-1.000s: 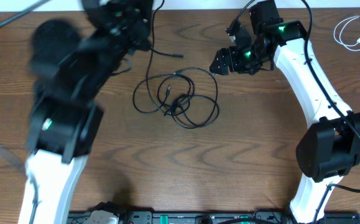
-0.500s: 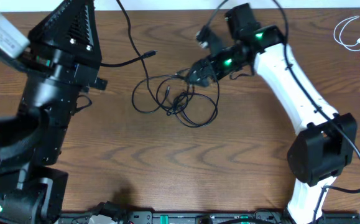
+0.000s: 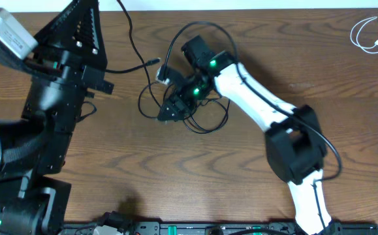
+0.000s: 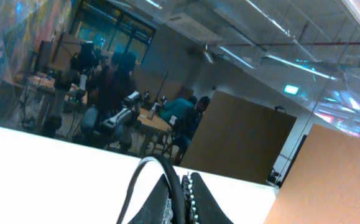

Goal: Untangle cables

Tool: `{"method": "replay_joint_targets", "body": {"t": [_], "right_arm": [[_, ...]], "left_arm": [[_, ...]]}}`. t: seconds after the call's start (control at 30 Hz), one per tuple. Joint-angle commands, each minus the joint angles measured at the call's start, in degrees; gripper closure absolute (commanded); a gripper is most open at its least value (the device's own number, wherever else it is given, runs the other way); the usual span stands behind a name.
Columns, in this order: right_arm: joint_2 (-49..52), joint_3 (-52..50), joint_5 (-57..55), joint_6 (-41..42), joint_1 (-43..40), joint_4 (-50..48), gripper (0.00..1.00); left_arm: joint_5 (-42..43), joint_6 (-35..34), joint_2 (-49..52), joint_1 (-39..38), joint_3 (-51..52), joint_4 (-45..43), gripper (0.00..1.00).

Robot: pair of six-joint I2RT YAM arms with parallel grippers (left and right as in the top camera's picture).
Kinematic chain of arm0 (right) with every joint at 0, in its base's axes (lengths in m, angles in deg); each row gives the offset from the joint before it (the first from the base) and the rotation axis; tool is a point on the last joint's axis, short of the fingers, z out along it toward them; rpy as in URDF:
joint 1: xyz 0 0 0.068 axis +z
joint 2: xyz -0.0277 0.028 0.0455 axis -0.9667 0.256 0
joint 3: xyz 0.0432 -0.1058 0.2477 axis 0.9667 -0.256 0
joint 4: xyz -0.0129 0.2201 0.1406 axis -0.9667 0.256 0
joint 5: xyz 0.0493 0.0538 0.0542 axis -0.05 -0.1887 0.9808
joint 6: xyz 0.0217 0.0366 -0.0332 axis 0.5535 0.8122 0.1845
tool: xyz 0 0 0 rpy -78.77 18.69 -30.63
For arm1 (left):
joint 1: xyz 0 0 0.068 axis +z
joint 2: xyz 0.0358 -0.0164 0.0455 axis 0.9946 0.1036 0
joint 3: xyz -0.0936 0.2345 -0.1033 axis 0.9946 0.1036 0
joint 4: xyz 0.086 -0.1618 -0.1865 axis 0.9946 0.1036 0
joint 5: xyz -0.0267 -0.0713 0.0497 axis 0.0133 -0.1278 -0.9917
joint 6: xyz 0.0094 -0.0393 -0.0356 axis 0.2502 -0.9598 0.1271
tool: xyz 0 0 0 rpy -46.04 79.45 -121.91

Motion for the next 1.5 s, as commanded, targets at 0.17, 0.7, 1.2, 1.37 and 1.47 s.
{"method": "replay_joint_targets", "body": {"t": [0.17, 0.7, 1.2, 1.37, 1.47], "right_arm": [[3.3, -0.2, 5.0, 4.3, 0.0, -6.3, 0.52], [-24.3, 0.2, -4.8, 26.1, -14.1, -16.6, 0.99], [-42.4, 0.2, -43.0, 35.5, -20.2, -7.5, 0.99], [-38.9, 0.2, -41.6, 37.8, -19.3, -7.2, 0.99], [-37.7, 0.2, -41.5, 39.4, -19.2, -7.2, 0.99]], "left_arm": [[-2.1, 1.6, -1.9, 0.2, -0.6, 2.4, 0.93], [-2.7, 1.6, 3.2, 0.2, -0.6, 17.7, 0.93], [-2.7, 1.6, 10.8, 0.2, -0.6, 21.6, 0.92], [-2.6, 1.6, 11.5, 0.2, -0.6, 24.3, 0.92], [-2.6, 1.6, 12.4, 0.2, -0.6, 27.2, 0.92]]}}
